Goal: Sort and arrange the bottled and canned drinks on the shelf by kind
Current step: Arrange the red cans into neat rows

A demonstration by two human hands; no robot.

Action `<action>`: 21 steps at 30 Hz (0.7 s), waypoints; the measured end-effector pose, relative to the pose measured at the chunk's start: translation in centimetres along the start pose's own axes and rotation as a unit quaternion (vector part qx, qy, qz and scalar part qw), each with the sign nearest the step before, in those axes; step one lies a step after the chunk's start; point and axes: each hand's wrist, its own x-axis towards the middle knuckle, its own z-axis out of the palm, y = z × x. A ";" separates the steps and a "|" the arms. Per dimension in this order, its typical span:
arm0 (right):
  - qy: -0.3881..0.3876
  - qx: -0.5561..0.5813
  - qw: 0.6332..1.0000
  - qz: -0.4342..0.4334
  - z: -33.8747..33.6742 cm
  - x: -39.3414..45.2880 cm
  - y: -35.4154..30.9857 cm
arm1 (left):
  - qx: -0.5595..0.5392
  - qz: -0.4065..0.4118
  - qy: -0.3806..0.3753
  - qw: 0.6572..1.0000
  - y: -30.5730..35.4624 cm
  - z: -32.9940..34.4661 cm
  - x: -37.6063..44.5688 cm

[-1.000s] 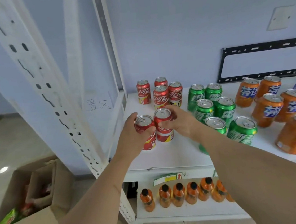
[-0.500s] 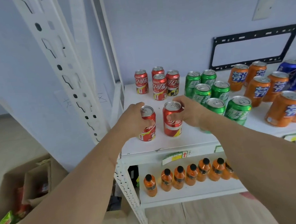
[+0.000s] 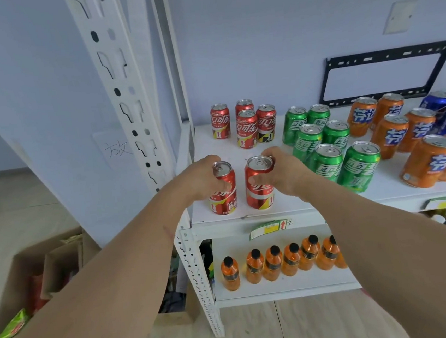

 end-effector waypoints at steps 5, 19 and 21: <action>0.017 -0.023 1.000 0.012 0.1 -0.5 -0.2 | 0.012 -0.013 -0.021 1.000 0.4 -0.4 0.4; 0.006 -0.034 0.999 -0.002 -2.2 -0.5 -2.4 | -0.006 0.004 -0.001 1.000 2.2 -1.5 1.6; 0.024 -0.106 0.994 -0.032 -3.6 -0.1 -3.5 | 0.008 0.027 0.025 0.999 3.2 -2.1 2.7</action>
